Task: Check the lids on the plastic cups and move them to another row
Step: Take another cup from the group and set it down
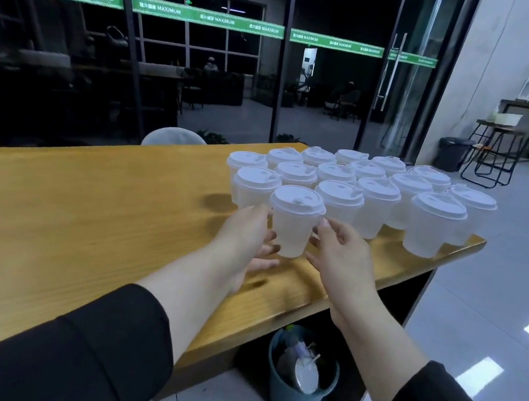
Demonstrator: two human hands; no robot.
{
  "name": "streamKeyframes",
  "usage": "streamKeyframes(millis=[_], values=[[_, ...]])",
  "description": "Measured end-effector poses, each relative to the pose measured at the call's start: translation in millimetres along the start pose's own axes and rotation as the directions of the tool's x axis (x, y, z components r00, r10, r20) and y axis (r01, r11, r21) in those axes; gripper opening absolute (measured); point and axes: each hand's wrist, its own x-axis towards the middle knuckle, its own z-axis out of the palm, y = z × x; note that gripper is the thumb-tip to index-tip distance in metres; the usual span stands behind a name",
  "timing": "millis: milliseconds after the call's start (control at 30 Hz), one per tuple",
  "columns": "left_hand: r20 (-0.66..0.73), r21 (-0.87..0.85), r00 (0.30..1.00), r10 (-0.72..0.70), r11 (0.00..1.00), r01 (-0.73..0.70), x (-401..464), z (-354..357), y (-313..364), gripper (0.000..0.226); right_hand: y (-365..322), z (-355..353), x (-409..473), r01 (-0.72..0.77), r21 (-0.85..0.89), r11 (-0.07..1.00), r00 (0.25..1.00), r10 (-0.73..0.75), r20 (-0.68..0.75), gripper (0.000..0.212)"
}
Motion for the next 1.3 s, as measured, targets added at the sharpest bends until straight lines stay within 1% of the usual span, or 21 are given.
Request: streamKeyframes(millis=[67, 133, 200, 267, 367, 433, 533, 600, 667, 767, 867, 900, 933, 1000, 1067, 1133, 1267, 1300], values=[[-0.042, 0.134, 0.999, 0.034, 0.991, -0.028, 1.3, -10.7, 1.8, 0.015, -2.9, -0.7, -12.0, -0.043, 0.125, 0.991, 0.998, 0.047, -0.032, 0.023], [-0.083, 0.197, 0.993, 0.083, 0.978, -0.066, 0.7, -27.5, 3.7, 0.019, -8.3, 3.9, -24.6, -0.048, 0.168, 0.985, 0.999, 0.051, -0.016, 0.024], [-0.143, 0.224, 0.981, 0.134, 0.969, -0.100, -4.2, -51.4, 7.4, 0.022, -18.7, 19.7, -36.4, -0.055, 0.199, 0.978, 0.996, 0.039, 0.082, 0.024], [-0.212, 0.236, 0.961, 0.178, 0.964, -0.126, -14.9, -85.0, 11.9, 0.020, -32.1, 49.0, -49.5, -0.093, 0.198, 0.976, 0.977, 0.051, 0.208, 0.021], [-0.332, 0.272, 0.915, 0.229, 0.952, -0.140, -38.2, -153.3, 16.2, 0.018, -49.8, 112.1, -74.0, -0.111, 0.160, 0.981, 0.925, 0.043, 0.377, 0.019], [-0.422, 0.309, 0.866, 0.268, 0.941, -0.140, -57.9, -209.2, 17.4, 0.020, -58.6, 162.5, -94.6, -0.114, 0.158, 0.981, 0.880, 0.026, 0.474, 0.018], [-0.552, 0.380, 0.774, 0.309, 0.920, -0.096, -93.2, -303.2, 14.6, 0.023, -68.3, 243.7, -133.3, -0.164, 0.157, 0.974, 0.787, 0.033, 0.616, 0.018], [-0.644, 0.396, 0.696, 0.317, 0.917, -0.051, -117.5, -364.4, 9.5, 0.022, -71.8, 297.8, -160.1, -0.194, 0.158, 0.968, 0.722, 0.032, 0.691, 0.018], [-0.737, 0.397, 0.593, 0.326, 0.918, -0.011, -139.3, -421.5, 2.1, 0.022, -73.3, 350.9, -188.6, -0.199, 0.158, 0.967, 0.672, 0.017, 0.741, 0.018], [-0.837, 0.378, 0.441, 0.325, 0.925, 0.036, -163.8, -489.6, -11.1, 0.025, -70.2, 423.5, -228.0, -0.210, 0.157, 0.965, 0.610, 0.004, 0.792, 0.016], [-0.907, 0.337, 0.276, 0.319, 0.941, 0.020, -177.2, -537.1, -25.6, 0.025, -59.8, 487.2, -259.5, -0.210, 0.147, 0.967, 0.553, -0.007, 0.833, 0.014], [-0.921, 0.319, 0.242, 0.307, 0.948, 0.013, -179.4, -550.0, -31.1, 0.026, -54.4, 506.0, -267.9, -0.201, 0.143, 0.969, 0.539, -0.013, 0.842, 0.013], [-0.928, 0.304, 0.227, 0.295, 0.953, 0.008, -180.2, -562.5, -35.5, 0.026, -49.0, 523.7, -276.0, -0.189, 0.143, 0.972, 0.530, -0.022, 0.848, 0.013], [-0.930, 0.294, 0.231, 0.286, 0.956, 0.004, -176.7, -588.4, -43.6, 0.020, -40.8, 556.4, -288.6, -0.148, 0.152, 0.977, 0.506, -0.058, 0.861, 0.012], [-0.930, 0.290, 0.226, 0.291, 0.956, -0.039, -170.9, -610.6, -47.7, 0.017, -37.4, 587.5, -296.7, -0.117, 0.163, 0.980, 0.478, -0.088, 0.874, 0.011], [-0.927, 0.288, 0.229, 0.296, 0.955, -0.069, -164.5, -626.0, -46.1, 0.030, -35.6, 617.9, -300.4, -0.118, 0.179, 0.977, 0.457, -0.107, 0.883, 0.011], [-0.907, 0.303, 0.285, 0.312, 0.950, -0.074, -147.6, -641.0, -39.0, 0.055, -27.6, 671.2, -304.2, -0.055, 0.193, 0.980, 0.420, -0.152, 0.895, 0.016], [-0.903, 0.309, 0.291, 0.317, 0.948, -0.073, -142.9, -644.4, -38.0, 0.057, -26.6, 681.3, -305.3, -0.052, 0.189, 0.981, 0.406, -0.152, 0.901, 0.022]])
